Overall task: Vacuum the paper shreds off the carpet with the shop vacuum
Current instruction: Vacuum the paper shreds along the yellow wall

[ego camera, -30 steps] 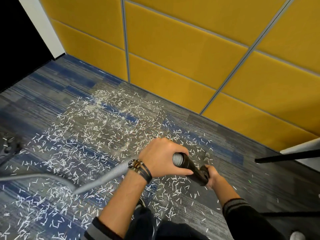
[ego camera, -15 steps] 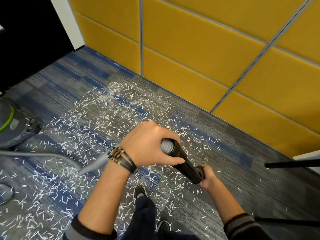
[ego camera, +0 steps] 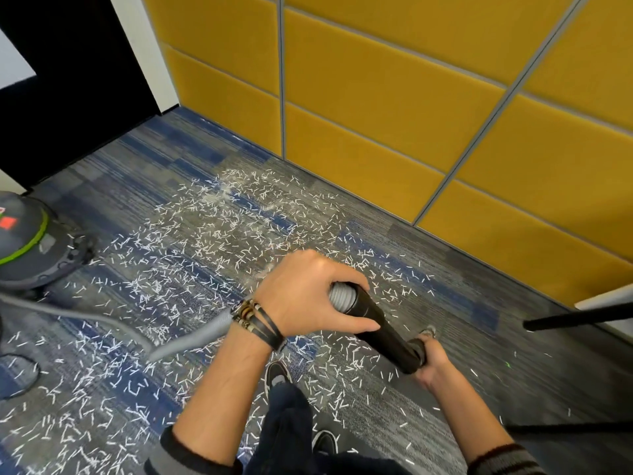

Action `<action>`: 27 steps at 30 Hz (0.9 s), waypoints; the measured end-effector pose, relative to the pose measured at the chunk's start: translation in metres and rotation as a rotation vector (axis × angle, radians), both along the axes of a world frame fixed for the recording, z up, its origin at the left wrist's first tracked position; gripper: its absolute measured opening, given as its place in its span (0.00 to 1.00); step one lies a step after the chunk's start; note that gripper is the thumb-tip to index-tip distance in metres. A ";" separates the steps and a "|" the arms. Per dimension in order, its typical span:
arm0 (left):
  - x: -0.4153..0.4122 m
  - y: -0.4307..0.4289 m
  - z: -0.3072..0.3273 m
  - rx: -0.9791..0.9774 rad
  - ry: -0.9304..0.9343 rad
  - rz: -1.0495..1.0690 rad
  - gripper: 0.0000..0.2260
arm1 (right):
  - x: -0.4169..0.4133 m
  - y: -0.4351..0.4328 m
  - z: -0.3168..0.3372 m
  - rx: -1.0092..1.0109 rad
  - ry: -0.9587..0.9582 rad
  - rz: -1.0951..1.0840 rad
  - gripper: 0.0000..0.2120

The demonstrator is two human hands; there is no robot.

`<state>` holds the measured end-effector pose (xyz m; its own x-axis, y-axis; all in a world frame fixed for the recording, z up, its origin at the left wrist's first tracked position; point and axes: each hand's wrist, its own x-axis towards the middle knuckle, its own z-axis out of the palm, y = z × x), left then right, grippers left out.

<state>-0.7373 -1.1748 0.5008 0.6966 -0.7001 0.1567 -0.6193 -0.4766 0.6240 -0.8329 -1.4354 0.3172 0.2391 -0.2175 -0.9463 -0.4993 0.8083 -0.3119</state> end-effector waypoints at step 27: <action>-0.036 0.008 -0.027 -0.064 0.194 0.044 0.22 | -0.073 0.003 -0.036 0.046 0.059 -0.034 0.11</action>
<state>-0.7728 -1.1666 0.4735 0.7478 -0.6612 0.0602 -0.4643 -0.4559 0.7593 -0.9061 -1.4325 0.2813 0.1756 -0.1805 -0.9678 -0.4877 0.8380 -0.2448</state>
